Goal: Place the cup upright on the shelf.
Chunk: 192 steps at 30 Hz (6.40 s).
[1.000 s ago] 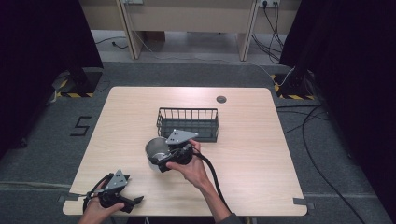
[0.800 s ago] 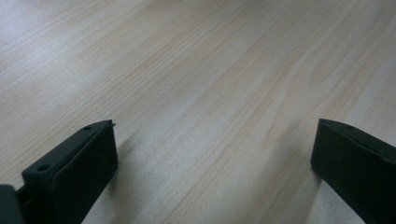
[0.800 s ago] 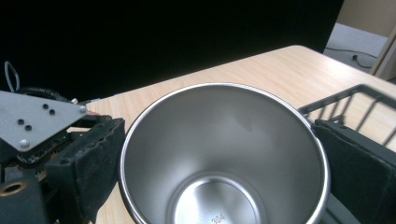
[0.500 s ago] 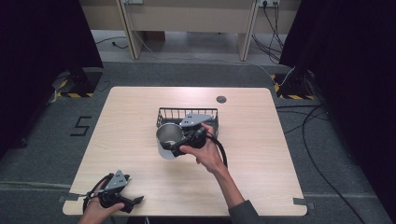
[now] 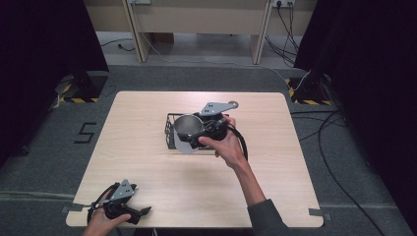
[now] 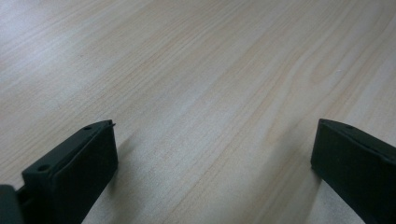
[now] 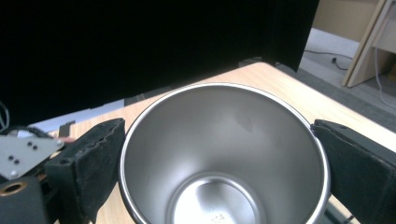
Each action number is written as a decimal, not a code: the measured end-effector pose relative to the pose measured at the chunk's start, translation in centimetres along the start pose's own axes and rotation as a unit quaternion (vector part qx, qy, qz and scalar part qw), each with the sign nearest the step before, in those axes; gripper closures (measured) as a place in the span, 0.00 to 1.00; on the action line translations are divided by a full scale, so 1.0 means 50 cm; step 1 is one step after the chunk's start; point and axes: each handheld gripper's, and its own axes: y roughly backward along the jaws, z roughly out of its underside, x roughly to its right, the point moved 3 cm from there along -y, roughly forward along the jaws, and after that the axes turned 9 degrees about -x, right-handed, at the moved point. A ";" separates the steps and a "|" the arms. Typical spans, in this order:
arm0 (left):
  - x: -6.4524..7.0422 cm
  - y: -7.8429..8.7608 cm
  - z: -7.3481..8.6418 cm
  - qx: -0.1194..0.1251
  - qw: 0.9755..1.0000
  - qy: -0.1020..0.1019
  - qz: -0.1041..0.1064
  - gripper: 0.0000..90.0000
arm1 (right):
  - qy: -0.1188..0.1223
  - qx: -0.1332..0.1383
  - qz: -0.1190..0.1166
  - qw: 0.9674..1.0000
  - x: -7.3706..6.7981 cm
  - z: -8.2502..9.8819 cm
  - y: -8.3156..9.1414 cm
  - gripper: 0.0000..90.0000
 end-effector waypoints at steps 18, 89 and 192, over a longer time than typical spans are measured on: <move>0.000 0.000 0.000 0.000 1.000 0.000 0.000 0.00 | -0.021 -0.002 0.046 0.999 0.091 -0.042 0.023 0.07; 0.000 0.001 0.001 -0.001 1.000 -0.002 0.001 0.00 | -0.039 -0.033 0.075 0.996 0.171 -0.011 -0.068 0.17; -0.016 0.000 0.000 0.000 1.000 0.008 -0.007 0.00 | -0.079 0.001 0.121 0.989 -0.061 0.363 0.130 0.17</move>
